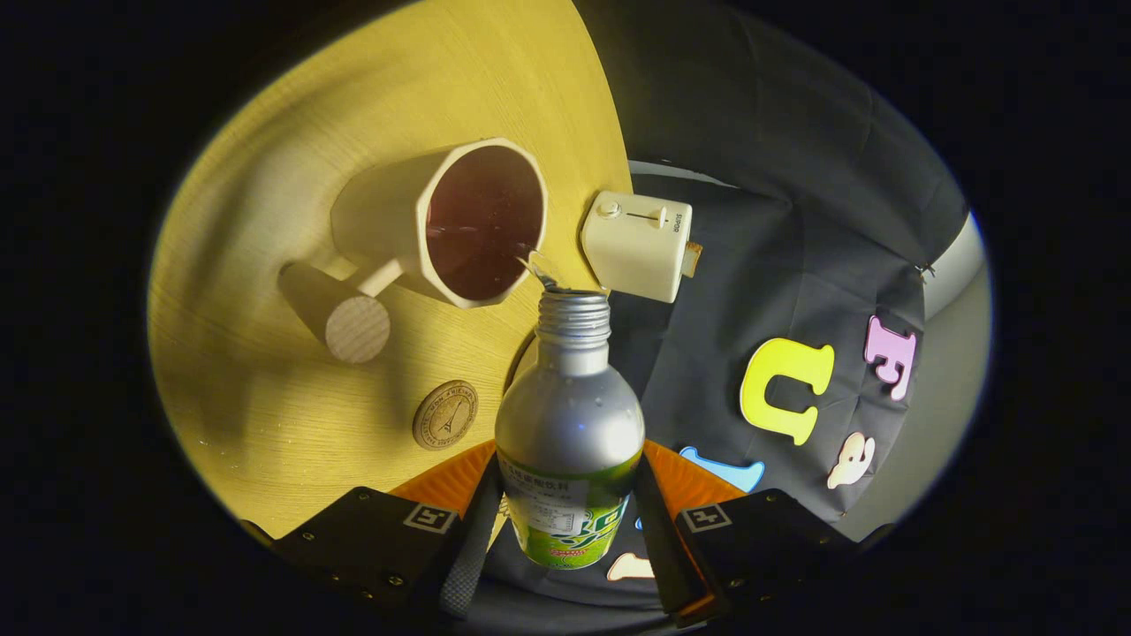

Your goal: Take the bottle from table, then pour the juice into the cup, finally place the bottle on the coaster

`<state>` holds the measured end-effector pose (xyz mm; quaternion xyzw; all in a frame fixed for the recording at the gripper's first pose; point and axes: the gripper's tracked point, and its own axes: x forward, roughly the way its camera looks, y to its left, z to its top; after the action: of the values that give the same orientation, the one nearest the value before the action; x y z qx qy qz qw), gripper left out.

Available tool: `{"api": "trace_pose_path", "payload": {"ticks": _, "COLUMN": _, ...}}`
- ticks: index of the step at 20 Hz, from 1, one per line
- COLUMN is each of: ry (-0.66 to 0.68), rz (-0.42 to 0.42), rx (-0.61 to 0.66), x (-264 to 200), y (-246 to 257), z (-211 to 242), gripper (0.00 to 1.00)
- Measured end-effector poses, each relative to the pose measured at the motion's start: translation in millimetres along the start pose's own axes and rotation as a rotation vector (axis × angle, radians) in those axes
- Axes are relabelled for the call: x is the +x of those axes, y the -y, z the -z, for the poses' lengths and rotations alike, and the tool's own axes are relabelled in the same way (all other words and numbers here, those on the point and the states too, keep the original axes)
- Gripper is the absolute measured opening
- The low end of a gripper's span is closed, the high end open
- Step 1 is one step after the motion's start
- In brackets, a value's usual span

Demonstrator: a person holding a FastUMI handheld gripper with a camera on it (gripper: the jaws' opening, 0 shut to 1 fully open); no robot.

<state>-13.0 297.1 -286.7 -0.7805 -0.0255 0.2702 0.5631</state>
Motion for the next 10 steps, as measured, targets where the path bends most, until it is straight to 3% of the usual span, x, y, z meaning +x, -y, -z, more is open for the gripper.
{"api": "trace_pose_path", "payload": {"ticks": 10, "ry": 0.010, "rz": 0.024, "rx": -0.039, "x": 4.8, "y": 12.8, "z": 0.4, "gripper": 0.77}}
